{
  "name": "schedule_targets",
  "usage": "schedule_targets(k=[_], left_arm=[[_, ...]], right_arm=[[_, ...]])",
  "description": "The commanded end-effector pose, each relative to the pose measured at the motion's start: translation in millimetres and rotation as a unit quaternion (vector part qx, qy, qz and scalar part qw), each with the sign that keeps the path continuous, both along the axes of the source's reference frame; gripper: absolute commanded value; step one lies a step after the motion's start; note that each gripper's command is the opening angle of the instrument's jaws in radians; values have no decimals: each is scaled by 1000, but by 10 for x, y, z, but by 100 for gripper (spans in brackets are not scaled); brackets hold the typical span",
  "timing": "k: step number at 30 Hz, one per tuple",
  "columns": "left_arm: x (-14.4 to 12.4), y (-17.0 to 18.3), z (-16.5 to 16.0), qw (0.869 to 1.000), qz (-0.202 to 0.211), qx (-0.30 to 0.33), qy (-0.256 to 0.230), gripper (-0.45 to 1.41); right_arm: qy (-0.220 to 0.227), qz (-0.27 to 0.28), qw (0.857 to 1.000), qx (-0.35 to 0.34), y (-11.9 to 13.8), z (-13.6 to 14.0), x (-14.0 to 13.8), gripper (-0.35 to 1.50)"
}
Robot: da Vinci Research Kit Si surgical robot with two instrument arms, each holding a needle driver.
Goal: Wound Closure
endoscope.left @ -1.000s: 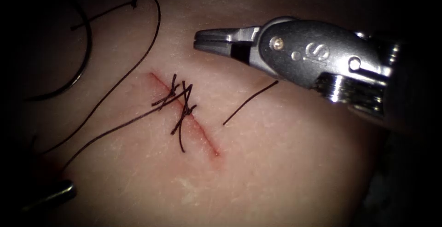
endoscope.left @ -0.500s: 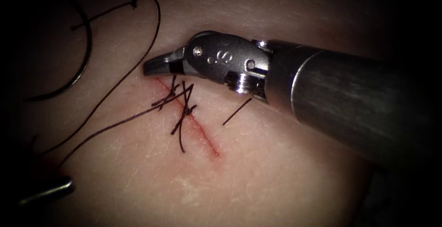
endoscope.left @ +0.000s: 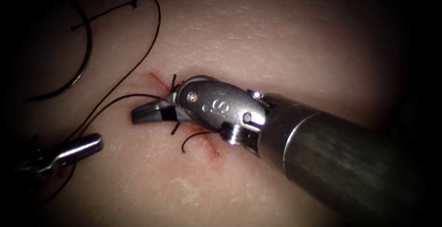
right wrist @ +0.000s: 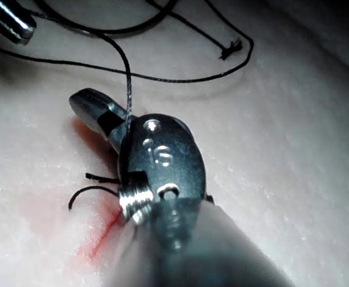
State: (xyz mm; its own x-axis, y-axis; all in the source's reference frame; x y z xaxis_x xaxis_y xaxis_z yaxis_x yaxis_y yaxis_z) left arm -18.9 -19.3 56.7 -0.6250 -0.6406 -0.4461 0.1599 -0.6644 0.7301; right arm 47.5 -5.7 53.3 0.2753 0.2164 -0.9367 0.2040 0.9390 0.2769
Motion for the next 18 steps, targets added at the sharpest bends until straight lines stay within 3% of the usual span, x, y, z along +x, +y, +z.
schedule_targets(k=[1, 4, 8, 12, 18], left_arm=[[-5, -3, 16, 1000, 4, 4, 2, -45], [-7, 3, 28, 1000, 2, 10, 2, -45], [-12, 2, 50, 1000, 12, 24, 10, -45], [-32, -11, 71, 999, 30, 35, 12, -45], [-45, -19, 78, 998, 36, 41, 3, -45]], right_arm=[[3, 4, 1000, 5, -10, 0, 1, -35], [16, 19, 1000, 15, -20, -7, -13, -35], [56, 79, 994, 44, -29, -12, -30, -35], [91, 132, 985, 69, -37, -19, -24, -35], [100, 195, 973, 73, -34, -26, -21, -35]])
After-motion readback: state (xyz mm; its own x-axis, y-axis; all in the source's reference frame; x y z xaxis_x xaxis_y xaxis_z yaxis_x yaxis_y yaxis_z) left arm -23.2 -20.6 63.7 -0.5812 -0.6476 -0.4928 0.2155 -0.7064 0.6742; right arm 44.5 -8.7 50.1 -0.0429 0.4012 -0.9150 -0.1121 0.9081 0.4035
